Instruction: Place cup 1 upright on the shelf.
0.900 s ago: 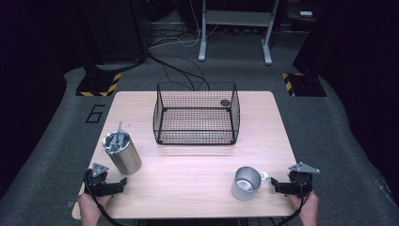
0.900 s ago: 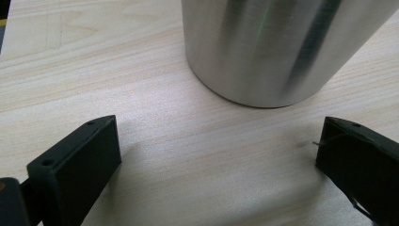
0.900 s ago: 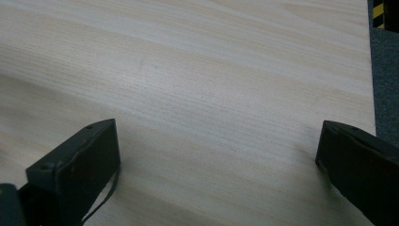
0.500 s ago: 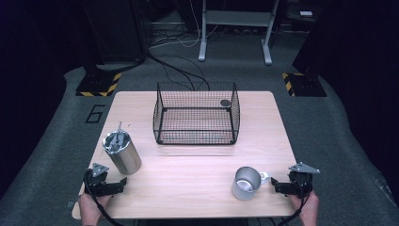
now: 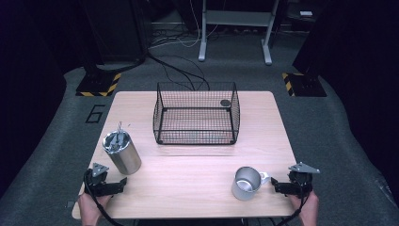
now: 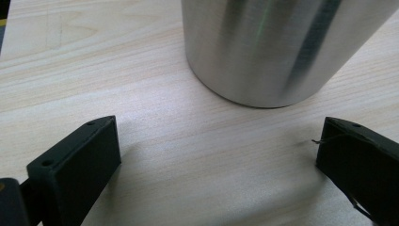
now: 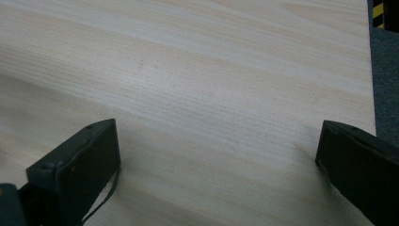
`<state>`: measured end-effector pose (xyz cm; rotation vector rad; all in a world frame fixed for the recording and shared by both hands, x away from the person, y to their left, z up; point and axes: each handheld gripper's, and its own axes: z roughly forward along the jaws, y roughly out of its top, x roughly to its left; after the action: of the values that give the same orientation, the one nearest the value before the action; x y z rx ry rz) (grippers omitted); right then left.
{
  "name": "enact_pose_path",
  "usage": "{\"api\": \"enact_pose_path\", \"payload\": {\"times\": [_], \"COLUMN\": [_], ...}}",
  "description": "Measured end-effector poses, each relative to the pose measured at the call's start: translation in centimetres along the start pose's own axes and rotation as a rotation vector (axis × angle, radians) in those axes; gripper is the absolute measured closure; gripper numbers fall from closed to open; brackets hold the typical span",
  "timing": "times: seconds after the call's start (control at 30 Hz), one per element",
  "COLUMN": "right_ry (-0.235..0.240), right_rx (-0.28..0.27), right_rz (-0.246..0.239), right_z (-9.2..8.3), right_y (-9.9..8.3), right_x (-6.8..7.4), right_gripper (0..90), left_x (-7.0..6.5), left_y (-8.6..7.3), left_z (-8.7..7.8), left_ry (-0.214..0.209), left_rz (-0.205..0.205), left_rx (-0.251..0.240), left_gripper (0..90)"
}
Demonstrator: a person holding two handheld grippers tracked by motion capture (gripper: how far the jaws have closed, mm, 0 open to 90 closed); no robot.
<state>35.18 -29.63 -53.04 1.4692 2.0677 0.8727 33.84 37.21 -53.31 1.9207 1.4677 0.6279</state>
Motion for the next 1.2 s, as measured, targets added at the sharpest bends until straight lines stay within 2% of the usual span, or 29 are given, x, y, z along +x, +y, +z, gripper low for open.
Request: {"api": "enact_pose_path", "payload": {"times": [0.03,0.1,0.13,0.17,0.27,0.33,0.43,0.5,0.6,0.67,0.8,0.9,1.0,1.13,1.2], "right_ry": [0.0,0.0,-0.001,0.0,0.0,0.0,0.001,0.001,0.002,0.001,0.001,0.001,0.001,0.001,0.001], "right_rx": [0.0,-0.007,-0.006,-0.005,-0.006,-0.006,-0.006,-0.001,-0.005,-0.007,-0.006,-0.006,-0.006,-0.007,-0.006], "right_rz": [0.0,0.001,0.002,-0.003,0.0,-0.002,0.0,-0.001,-0.001,0.0,0.0,0.0,-0.001,0.0,-0.001], "right_z": [0.0,0.0,0.0,0.0,0.0,0.0,0.0,0.0,0.0,0.0,0.0,0.0,0.0,0.0,0.0], "right_y": [0.0,0.0,0.0,0.0,0.0,0.0,0.0,0.0,0.0,0.0,0.0,0.0,0.0,0.0,0.0], "right_x": [0.0,0.0,0.0,0.0,0.0,0.0,0.0,0.0,0.0,0.0,0.0,0.0,0.0,0.0,0.0], "right_gripper": [0.0,0.0,0.0,0.0,0.0,0.0,0.0,0.0,0.0,0.0,0.0,0.0,0.0,0.0,0.0], "left_x": [0.0,0.0,0.0,-0.1,-0.4,-1.0,-1.4,-1.8,-2.3,-2.3,-2.3,-2.3,-2.5,-2.5,-2.4], "left_y": [0.0,-0.1,0.0,0.0,0.2,0.8,1.5,1.8,2.5,2.9,3.9,4.8,5.6,6.5,7.2], "left_z": [0.0,-0.2,-0.3,-0.3,-0.6,-1.5,-2.5,-3.0,-3.8,-4.3,-5.2,-5.8,-6.0,-6.1,-6.0], "left_ry": [-0.001,-0.003,-0.018,-0.029,-0.039,-0.04,-0.074,-0.081,-0.075,-0.075,-0.052,-0.06,-0.059,-0.058,-0.045], "left_rz": [0.011,0.0,-0.006,-0.012,-0.007,0.006,0.003,0.014,0.025,0.031,0.038,0.038,0.037,0.032,0.027], "left_rx": [-0.004,-0.028,-0.027,-0.047,-0.055,-0.092,-0.114,-0.134,-0.17,-0.176,-0.212,-0.24,-0.27,-0.284,-0.3], "left_gripper": [0.0,0.0,0.0,0.0,0.0,0.0,0.0,0.0,0.0,0.0,0.0,0.0,0.0,0.0,0.0]}}
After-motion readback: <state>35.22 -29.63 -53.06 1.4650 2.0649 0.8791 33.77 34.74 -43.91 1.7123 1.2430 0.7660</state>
